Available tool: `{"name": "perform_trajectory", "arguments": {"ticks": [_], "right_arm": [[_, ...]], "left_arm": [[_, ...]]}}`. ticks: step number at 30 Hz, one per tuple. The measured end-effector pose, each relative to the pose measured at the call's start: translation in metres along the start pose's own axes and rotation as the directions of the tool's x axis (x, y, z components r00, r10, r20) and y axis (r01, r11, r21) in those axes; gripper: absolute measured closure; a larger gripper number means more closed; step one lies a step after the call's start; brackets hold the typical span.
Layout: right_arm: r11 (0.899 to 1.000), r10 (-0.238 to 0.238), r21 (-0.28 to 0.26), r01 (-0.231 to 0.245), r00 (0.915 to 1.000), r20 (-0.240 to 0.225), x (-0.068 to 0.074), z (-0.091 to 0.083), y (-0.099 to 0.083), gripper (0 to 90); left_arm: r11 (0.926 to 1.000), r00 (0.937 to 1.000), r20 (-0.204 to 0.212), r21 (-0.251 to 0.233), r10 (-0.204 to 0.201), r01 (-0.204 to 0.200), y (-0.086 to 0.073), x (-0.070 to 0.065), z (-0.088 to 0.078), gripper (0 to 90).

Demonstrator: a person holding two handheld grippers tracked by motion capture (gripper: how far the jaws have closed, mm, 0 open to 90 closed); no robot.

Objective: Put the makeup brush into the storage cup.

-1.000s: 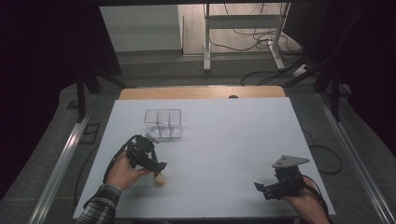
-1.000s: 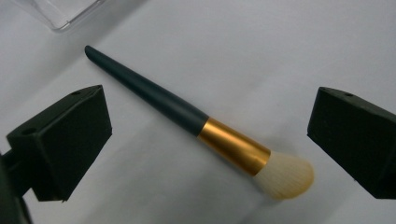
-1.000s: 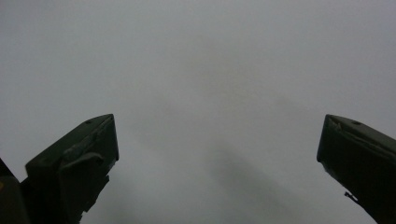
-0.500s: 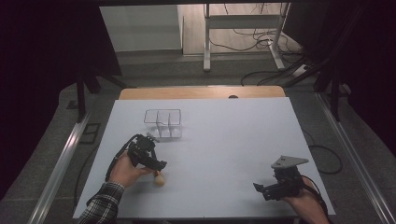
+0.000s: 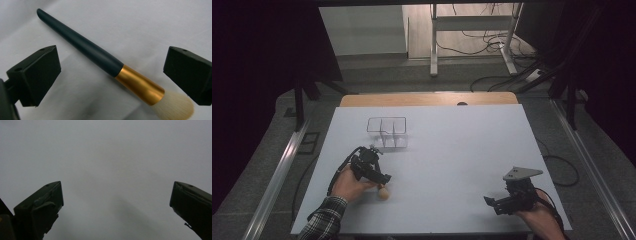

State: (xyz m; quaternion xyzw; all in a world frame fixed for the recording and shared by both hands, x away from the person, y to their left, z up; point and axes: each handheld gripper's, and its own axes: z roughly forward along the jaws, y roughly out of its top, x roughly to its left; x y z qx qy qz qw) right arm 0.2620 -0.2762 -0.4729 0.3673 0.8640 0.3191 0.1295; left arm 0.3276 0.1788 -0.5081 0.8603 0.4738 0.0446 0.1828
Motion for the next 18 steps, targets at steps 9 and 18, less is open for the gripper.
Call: {"name": "perform_trajectory", "arguments": {"ticks": [9, 18], "right_arm": [[1.000, 0.001, 0.001, -0.001, 1.0000, -0.003, 0.000, 0.000, 0.000, 0.0], [1.000, 0.001, 0.000, -0.001, 0.9999, -0.010, 0.001, 0.001, 0.000, 0.0]], "left_arm": [[0.9996, 0.9999, -0.011, 0.024, 0.013, -0.012, -0.001, -0.002, 0.008, 2.1], [0.9978, 0.9996, -0.020, 0.064, 0.021, -0.019, -0.003, -0.002, 0.015, 7.9]]}}
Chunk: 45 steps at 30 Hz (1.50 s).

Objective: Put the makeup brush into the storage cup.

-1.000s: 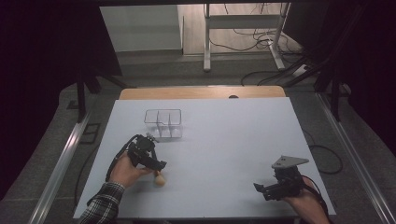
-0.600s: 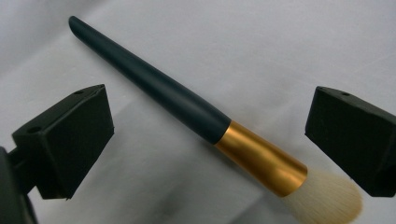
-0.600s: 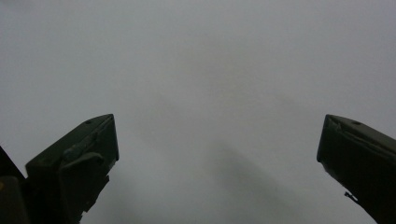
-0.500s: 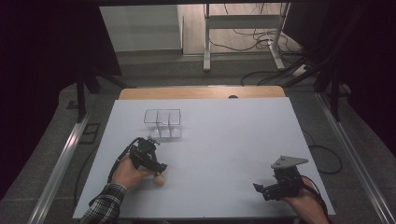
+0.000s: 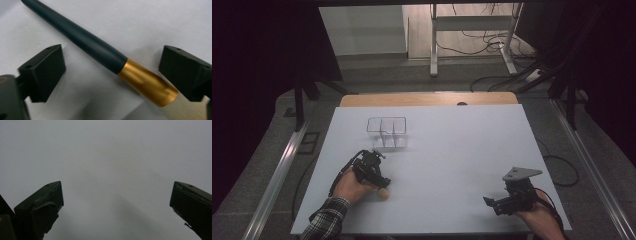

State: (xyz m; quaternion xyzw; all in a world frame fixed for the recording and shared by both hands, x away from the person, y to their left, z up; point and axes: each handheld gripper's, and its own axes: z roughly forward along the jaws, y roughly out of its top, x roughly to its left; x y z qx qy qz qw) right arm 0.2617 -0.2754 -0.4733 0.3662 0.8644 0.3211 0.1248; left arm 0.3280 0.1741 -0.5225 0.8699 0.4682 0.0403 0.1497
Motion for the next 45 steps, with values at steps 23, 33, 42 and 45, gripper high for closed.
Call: {"name": "perform_trajectory", "arguments": {"ticks": [23, 33, 42, 45], "right_arm": [[1.000, -0.007, 0.009, 0.007, 0.9999, -0.011, 0.001, 0.000, -0.001, 0.0], [1.000, -0.005, 0.008, 0.005, 0.9999, -0.015, 0.000, 0.000, 0.000, 0.0], [1.000, -0.006, 0.006, 0.006, 0.9999, -0.015, 0.000, 0.000, 0.000, 0.0], [1.000, -0.005, 0.005, 0.005, 0.9999, -0.015, 0.000, 0.000, 0.000, 0.0]], "left_arm": [[0.9994, 0.9987, 0.050, 0.030, 0.013, -0.014, -0.004, 0.005, -0.014, 73.1], [0.9998, 0.9979, 0.061, -0.008, 0.021, -0.020, -0.007, 0.006, -0.019, 73.2], [0.9969, 0.9968, 0.080, -0.078, 0.002, 0.004, -0.010, 0.010, -0.031, 73.3], [0.9956, 0.9961, 0.088, -0.094, 0.005, 0.003, -0.010, 0.010, -0.034, 73.3]]}}
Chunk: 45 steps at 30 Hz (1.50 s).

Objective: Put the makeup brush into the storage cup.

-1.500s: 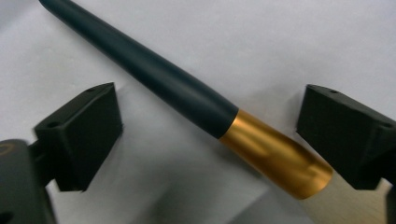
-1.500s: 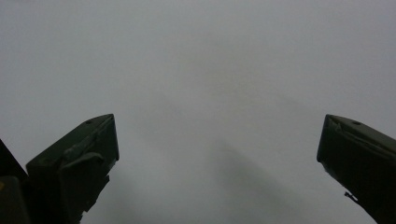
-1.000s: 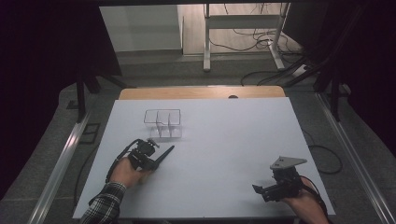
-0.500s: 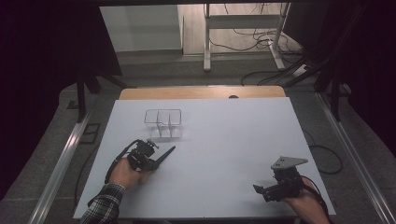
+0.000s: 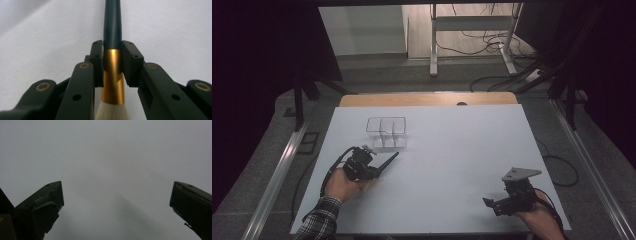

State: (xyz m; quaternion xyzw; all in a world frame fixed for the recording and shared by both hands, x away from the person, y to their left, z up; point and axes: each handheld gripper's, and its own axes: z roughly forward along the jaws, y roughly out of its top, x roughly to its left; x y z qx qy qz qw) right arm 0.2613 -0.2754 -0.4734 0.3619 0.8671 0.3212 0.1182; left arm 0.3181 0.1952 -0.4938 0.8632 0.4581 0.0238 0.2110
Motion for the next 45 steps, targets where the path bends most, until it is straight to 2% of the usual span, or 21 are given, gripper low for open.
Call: {"name": "perform_trajectory", "arguments": {"ticks": [3, 11, 22, 26, 36, 39, 45], "right_arm": [[1.000, 0.003, 0.000, -0.003, 1.0000, 0.001, 0.000, 0.000, 0.000, 0.0], [1.000, 0.004, 0.001, -0.004, 1.0000, -0.001, 0.000, -0.001, 0.000, 0.0], [1.000, -0.007, -0.009, 0.007, 1.0000, -0.003, 0.001, -0.001, 0.000, 0.0], [1.000, -0.020, -0.019, 0.020, 0.9998, -0.004, 0.001, -0.001, 0.001, 0.0], [0.998, -0.048, -0.051, 0.047, 0.9987, -0.018, 0.002, -0.002, 0.003, 0.0], [0.997, -0.047, -0.056, 0.045, 0.9982, -0.036, 0.002, -0.002, 0.004, 0.0], [0.995, -0.066, -0.071, 0.064, 0.9971, -0.036, 0.003, -0.002, 0.005, 0.0]], "left_arm": [[0.9999, 0.9999, 0.014, -0.016, -0.003, 0.003, 0.000, 0.000, -0.003, 73.3], [0.9995, 0.9999, 0.010, -0.029, 0.009, -0.009, 0.000, -0.004, -0.007, 73.3], [0.9970, 0.9976, 0.035, -0.051, 0.060, -0.058, 0.003, -0.015, -0.012, 73.3], [0.9946, 0.9962, 0.029, -0.065, 0.082, -0.080, 0.004, -0.022, -0.013, 73.3], [0.9863, 0.9880, 0.047, -0.082, 0.147, -0.143, 0.010, -0.041, -0.012, 73.3], [0.9842, 0.9856, 0.053, -0.085, 0.160, -0.155, 0.011, -0.045, -0.012, 73.3], [0.9805, 0.9819, 0.060, -0.091, 0.180, -0.174, 0.012, -0.052, -0.012, 73.3]]}}
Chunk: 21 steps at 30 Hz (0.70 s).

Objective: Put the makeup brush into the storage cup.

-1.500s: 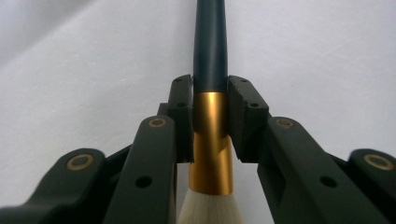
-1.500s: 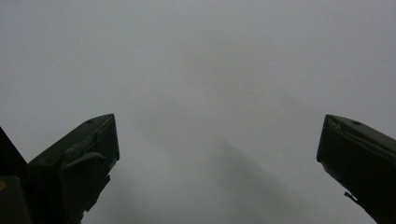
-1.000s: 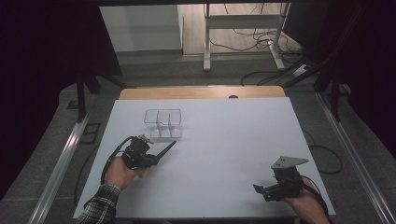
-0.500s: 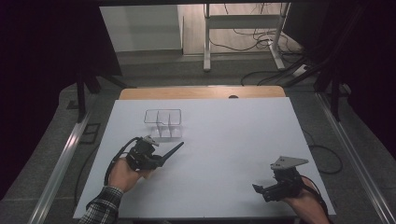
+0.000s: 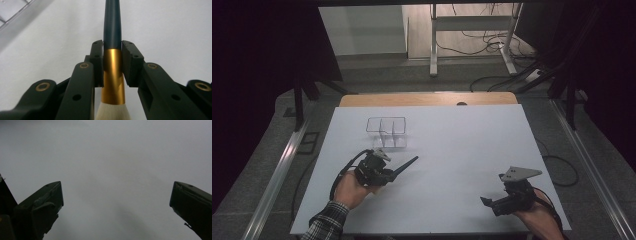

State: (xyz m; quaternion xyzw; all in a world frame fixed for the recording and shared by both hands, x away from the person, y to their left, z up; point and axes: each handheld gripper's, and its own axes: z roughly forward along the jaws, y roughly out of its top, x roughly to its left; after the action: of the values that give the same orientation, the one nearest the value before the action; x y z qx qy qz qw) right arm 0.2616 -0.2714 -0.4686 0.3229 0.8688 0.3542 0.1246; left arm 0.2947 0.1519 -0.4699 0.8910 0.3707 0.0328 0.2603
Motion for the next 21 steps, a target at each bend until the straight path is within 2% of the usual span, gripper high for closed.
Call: {"name": "perform_trajectory", "arguments": {"ticks": [11, 21], "right_arm": [[0.999, -0.034, -0.011, 0.034, 0.9994, 0.010, 0.002, 0.002, 0.003, 0.0], [0.998, -0.055, -0.019, 0.055, 0.9985, -0.008, 0.006, 0.004, 0.009, 0.0]], "left_arm": [[0.9991, 0.9991, 0.016, -0.017, 0.038, -0.038, 0.004, -0.010, 0.000, 73.3], [0.9966, 0.9959, 0.040, -0.019, 0.081, -0.081, 0.010, -0.022, 0.003, 73.2]]}}
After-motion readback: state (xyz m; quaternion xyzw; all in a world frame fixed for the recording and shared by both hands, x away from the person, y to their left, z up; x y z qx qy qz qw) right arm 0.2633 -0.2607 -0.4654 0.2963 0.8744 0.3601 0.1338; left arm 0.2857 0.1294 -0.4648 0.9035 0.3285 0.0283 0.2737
